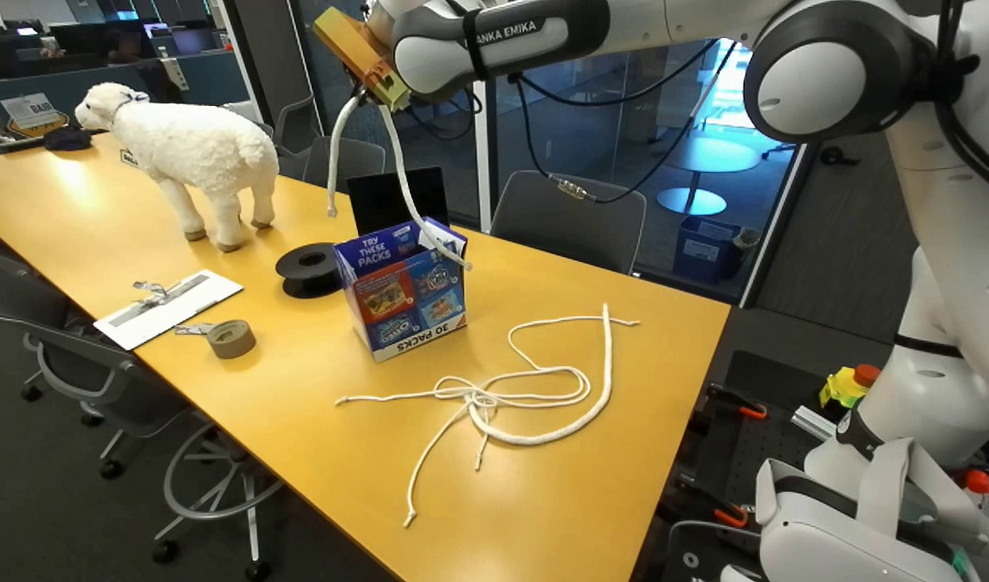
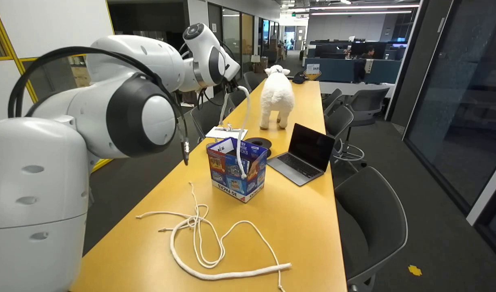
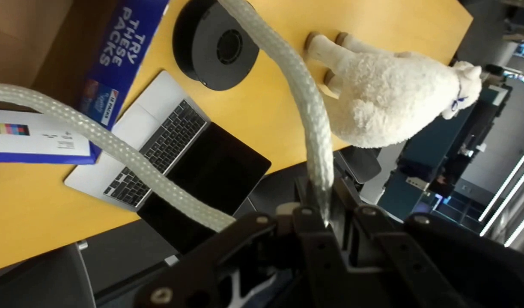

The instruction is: Put the white ropes inside the blue box

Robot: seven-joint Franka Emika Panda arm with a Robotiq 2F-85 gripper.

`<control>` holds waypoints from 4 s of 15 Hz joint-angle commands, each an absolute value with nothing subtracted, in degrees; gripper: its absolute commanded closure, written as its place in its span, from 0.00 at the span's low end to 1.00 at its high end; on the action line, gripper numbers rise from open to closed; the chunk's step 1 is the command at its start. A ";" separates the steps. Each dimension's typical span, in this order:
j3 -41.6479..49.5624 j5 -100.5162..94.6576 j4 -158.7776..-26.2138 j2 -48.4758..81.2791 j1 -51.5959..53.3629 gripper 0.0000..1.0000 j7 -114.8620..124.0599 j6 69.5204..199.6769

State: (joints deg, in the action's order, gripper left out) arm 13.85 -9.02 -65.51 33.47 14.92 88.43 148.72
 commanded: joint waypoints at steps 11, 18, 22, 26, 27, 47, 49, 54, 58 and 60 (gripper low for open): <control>15.50 -9.78 -44.06 43.29 15.60 0.86 91.55 147.99; 13.75 -9.67 -45.00 46.62 14.09 0.86 88.74 145.17; 14.63 -10.53 -42.30 46.38 14.96 0.87 89.75 142.33; 16.18 -12.10 -40.06 45.00 16.13 0.87 91.12 142.88; 16.42 -12.25 -39.37 44.86 16.30 0.88 91.05 142.63; 13.19 -10.70 -40.00 46.71 16.23 0.87 80.32 130.45; 13.00 -10.94 -41.28 47.53 15.71 0.88 78.14 128.31; 13.91 -12.08 -44.93 49.86 15.22 0.88 75.09 127.64; 13.93 -11.82 -45.91 52.60 14.46 0.87 73.49 127.51; 13.35 -11.21 -46.20 53.80 13.91 0.85 72.14 126.71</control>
